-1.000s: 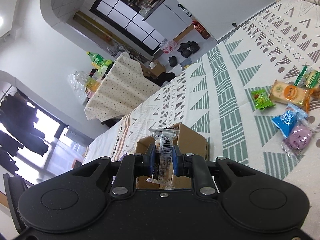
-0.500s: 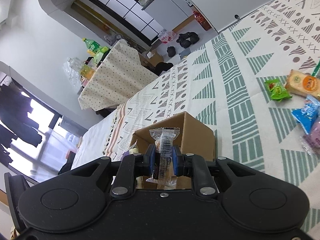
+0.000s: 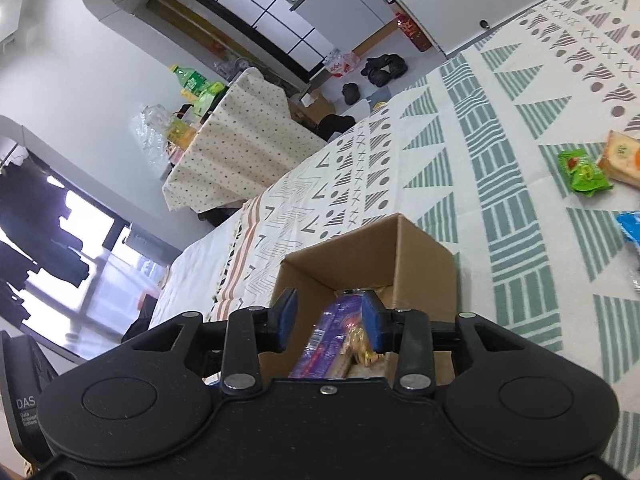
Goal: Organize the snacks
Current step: 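Carry both snacks over the cardboard box and open both grippers to drop them, then move both open grippers back toward the remaining snacks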
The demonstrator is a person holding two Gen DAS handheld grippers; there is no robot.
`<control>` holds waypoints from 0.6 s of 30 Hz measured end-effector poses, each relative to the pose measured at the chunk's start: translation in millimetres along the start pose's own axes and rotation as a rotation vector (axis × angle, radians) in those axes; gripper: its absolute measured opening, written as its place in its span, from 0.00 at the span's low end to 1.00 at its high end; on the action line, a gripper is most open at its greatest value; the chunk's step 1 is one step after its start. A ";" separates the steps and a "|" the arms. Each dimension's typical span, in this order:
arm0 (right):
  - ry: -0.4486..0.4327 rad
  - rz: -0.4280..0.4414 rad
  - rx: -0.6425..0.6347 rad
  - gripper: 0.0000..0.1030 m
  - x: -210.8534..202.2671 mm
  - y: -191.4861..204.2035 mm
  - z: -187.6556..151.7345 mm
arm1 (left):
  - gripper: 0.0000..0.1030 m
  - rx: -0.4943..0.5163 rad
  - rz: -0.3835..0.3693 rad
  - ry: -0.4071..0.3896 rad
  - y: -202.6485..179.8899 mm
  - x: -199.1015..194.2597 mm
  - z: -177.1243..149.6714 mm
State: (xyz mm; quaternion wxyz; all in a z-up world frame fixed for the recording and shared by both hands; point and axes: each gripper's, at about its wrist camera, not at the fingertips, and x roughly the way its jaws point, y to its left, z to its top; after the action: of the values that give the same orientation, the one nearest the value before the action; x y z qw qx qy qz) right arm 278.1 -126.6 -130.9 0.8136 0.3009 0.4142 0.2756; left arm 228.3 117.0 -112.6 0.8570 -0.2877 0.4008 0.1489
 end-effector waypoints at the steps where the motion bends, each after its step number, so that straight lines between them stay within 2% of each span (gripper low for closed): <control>1: -0.004 -0.007 0.002 0.36 -3.7 -0.6 0.5 | 0.75 0.002 0.008 -0.004 -1.7 -1.9 -1.3; 3: -0.014 -0.025 0.003 0.37 -11.3 -1.2 2.5 | 0.80 0.009 0.022 -0.009 -6.2 -5.5 -4.7; 6: -0.033 -0.046 0.007 0.46 -23.6 -3.2 6.9 | 0.84 0.028 0.029 -0.014 -15.8 -10.7 -9.5; 8: -0.050 -0.056 0.009 0.50 -33.6 -4.7 9.8 | 0.91 0.040 0.050 -0.008 -23.2 -13.4 -12.4; 11: -0.072 -0.066 0.011 0.61 -48.9 -6.9 14.1 | 0.92 0.048 0.066 -0.012 -34.4 -19.1 -17.7; 13: -0.088 -0.071 0.013 0.72 -59.9 -9.4 17.0 | 0.92 0.064 0.064 -0.025 -43.0 -24.9 -22.5; 18: -0.114 -0.076 0.010 0.82 -84.9 -17.4 23.5 | 0.93 0.091 0.069 -0.041 -63.6 -35.3 -34.2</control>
State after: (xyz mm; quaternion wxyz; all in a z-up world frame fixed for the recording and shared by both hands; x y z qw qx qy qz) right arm 258.5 -203.6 -89.0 0.8443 0.3040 0.3797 0.2249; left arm 216.2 44.8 -79.0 0.8714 -0.2314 0.3994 0.1658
